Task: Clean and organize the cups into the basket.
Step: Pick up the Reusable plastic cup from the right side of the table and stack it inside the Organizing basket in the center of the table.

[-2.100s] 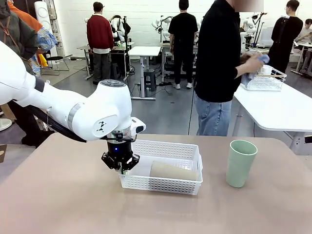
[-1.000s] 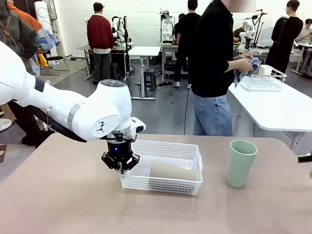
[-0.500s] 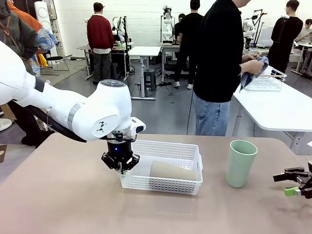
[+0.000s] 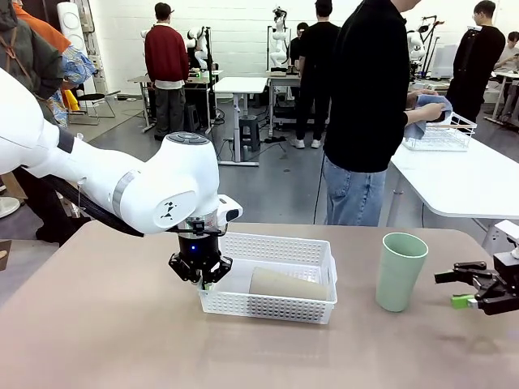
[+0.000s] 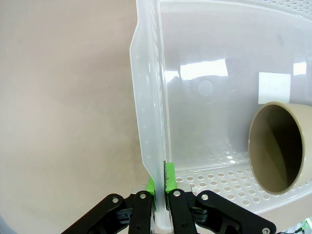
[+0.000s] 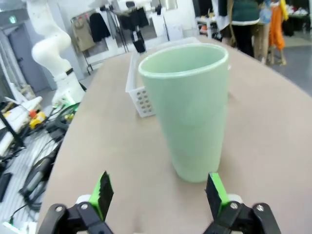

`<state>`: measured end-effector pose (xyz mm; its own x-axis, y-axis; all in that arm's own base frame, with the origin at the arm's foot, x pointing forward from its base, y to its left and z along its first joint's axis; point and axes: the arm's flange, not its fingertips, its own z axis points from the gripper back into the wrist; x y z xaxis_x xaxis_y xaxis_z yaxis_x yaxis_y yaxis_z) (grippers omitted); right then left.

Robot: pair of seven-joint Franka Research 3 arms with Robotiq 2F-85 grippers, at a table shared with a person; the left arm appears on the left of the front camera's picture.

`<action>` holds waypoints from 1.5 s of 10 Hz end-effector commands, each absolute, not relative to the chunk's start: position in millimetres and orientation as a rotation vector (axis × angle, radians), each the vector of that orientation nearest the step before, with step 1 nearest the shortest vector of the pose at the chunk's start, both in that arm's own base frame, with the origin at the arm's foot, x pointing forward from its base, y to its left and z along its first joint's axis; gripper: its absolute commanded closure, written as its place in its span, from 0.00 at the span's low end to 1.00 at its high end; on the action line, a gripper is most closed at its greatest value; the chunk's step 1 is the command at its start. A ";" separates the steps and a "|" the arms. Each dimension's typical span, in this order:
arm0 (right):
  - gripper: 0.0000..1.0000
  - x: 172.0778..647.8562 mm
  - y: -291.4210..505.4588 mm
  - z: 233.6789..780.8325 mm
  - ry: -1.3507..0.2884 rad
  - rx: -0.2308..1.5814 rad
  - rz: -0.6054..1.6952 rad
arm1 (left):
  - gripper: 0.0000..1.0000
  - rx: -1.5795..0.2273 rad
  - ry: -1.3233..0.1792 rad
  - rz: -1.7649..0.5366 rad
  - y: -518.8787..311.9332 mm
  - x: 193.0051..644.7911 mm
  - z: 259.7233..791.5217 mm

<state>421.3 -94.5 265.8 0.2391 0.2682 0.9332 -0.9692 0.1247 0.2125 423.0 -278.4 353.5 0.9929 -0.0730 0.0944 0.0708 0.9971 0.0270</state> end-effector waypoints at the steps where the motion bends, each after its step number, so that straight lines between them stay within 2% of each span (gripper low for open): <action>1: 0.00 423.6 -82.5 270.1 -0.964 0.979 1.116 | 1.00 0.026 -0.102 -0.086 -276.0 420.5 352.9; 11: 0.00 431.4 -86.4 275.6 -0.953 0.994 1.105 | 1.00 0.026 -0.102 -0.086 -276.0 420.5 352.9; 15: 0.00 452.5 -65.5 250.8 -0.966 0.940 1.085 | 1.00 0.026 -0.102 -0.086 -276.0 420.5 352.9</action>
<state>443.1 -75.0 259.1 0.2031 0.2677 0.9419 -0.9708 0.1808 0.1580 423.0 -278.4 353.6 0.9929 -0.0730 0.0944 0.0707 0.9971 0.0270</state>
